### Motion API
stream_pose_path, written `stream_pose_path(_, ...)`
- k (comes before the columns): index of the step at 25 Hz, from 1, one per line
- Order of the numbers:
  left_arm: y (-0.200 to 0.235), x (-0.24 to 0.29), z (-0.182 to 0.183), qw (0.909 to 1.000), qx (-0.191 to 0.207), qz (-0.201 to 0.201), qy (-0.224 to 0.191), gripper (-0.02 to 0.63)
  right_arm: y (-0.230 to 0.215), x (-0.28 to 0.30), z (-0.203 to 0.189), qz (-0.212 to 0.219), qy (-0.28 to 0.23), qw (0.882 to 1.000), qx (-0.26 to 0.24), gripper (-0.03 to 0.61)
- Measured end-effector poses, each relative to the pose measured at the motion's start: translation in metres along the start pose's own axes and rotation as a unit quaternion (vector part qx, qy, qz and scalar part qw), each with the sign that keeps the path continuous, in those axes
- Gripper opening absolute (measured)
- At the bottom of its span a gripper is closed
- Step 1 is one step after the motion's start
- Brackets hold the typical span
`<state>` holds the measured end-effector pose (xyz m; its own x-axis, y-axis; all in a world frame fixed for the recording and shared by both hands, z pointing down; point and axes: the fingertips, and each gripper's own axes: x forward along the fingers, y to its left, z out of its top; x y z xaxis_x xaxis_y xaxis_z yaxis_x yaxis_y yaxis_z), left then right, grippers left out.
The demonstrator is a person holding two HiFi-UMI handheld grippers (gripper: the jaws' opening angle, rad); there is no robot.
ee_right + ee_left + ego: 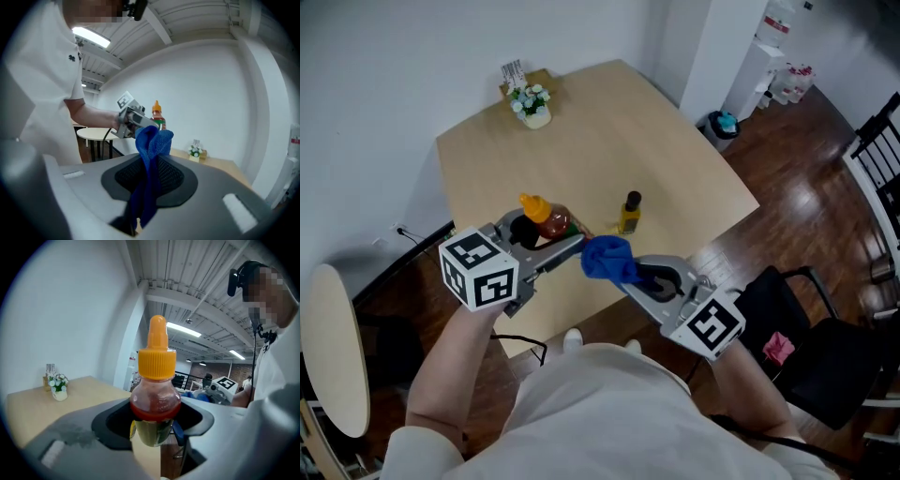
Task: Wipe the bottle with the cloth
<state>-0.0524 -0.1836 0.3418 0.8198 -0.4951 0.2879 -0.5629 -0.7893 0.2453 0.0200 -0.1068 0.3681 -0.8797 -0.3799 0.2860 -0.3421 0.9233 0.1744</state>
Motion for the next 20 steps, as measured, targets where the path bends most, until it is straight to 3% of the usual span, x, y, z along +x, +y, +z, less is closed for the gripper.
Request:
stream_pose_path(5,-0.001,0.006,0.012,0.9999,-0.003,-0.003,-0.010,0.285,0.022,0.022,0.022,0.001,0.002,0.999,-0.033,0.080)
stream_pose_path(8,-0.007,0.008,0.014,0.9999,0.012,-0.004,-0.008,0.285,0.017,0.031,0.016,-0.005,-0.007,1.000,-0.017,0.080)
stream_pose_path(20,-0.004,0.000,0.010,0.9998,0.018,-0.008,-0.001,0.285,-0.005,0.049,-0.083,-0.002,0.059,0.995,0.081,0.080)
